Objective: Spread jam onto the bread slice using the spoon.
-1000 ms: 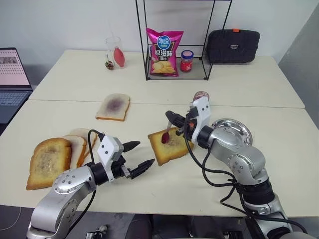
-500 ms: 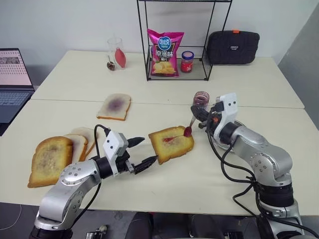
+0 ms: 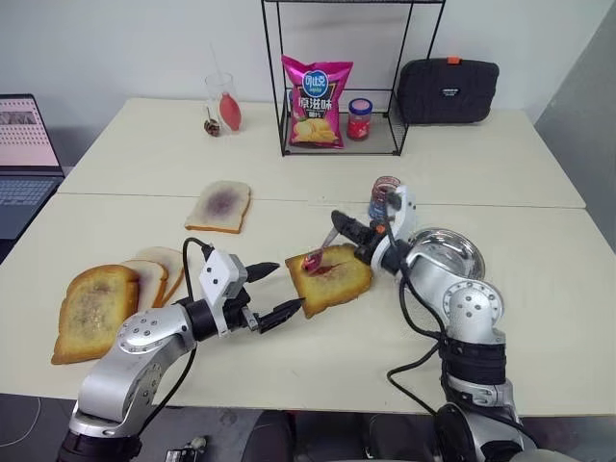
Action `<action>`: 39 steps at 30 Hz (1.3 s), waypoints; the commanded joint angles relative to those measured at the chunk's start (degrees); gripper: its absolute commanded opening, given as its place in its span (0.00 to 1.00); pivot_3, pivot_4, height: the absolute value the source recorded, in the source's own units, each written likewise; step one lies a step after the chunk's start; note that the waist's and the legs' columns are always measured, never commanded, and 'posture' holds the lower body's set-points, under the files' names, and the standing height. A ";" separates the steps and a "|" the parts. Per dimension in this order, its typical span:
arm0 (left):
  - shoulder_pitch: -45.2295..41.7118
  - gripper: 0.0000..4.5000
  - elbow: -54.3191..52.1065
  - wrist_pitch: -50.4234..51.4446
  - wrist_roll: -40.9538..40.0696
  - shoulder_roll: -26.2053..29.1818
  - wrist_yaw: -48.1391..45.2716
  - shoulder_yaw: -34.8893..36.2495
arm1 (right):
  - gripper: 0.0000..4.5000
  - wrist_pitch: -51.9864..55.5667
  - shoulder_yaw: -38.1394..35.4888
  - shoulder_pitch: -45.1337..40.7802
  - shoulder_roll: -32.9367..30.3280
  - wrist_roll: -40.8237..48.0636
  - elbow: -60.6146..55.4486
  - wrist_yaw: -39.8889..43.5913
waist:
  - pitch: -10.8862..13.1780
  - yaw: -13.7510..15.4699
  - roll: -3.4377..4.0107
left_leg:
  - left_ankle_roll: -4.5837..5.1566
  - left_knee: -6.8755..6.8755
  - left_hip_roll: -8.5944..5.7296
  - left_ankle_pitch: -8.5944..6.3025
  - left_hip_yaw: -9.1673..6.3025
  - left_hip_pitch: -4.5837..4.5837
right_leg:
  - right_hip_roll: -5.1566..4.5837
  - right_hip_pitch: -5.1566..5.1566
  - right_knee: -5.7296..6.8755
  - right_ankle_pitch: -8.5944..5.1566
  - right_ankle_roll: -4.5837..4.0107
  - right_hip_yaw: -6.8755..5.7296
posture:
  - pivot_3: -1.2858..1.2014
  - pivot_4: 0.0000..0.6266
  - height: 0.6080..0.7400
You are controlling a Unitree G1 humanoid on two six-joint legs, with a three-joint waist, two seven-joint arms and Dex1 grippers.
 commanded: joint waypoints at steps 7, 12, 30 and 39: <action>-0.06 1.00 -1.63 -1.08 -0.25 0.54 -0.06 1.31 | 0.00 -3.57 -5.35 3.30 -6.64 -1.92 0.52 2.53 | -0.02 0.30 -0.02 | 0.00 0.04 -0.03 0.00 -0.02 0.01 | -0.01 0.04 0.02 0.00 0.00 -0.02 | 0.52 0.24 1.00; -1.99 1.00 0.11 -1.29 0.02 0.48 -0.85 0.53 | 0.00 -0.76 -8.15 4.04 -9.41 1.50 -3.42 1.82 | -0.03 0.41 -0.04 | 0.00 0.06 -0.05 0.01 0.01 0.03 | -0.02 0.07 0.03 0.00 0.01 0.01 | 0.52 0.24 1.00; -42.25 1.00 18.45 5.45 2.10 1.21 -20.87 -16.35 | 0.00 -0.91 -27.19 11.23 -22.67 27.57 -21.57 -20.79 | 0.04 1.58 -0.13 | 0.05 0.03 -0.10 0.02 0.06 -0.12 | 0.01 0.06 -0.22 0.00 0.03 0.02 | 0.52 0.24 1.00; -47.60 1.00 30.99 -4.43 9.61 -8.46 -25.20 -24.09 | 0.00 -11.26 -27.11 23.93 -20.37 21.15 -18.75 -16.59 | 0.02 -0.06 -0.01 | 0.11 -0.10 0.00 -0.02 0.12 -0.12 | 0.15 -0.02 -0.30 -0.04 0.05 0.19 | 0.52 0.24 1.00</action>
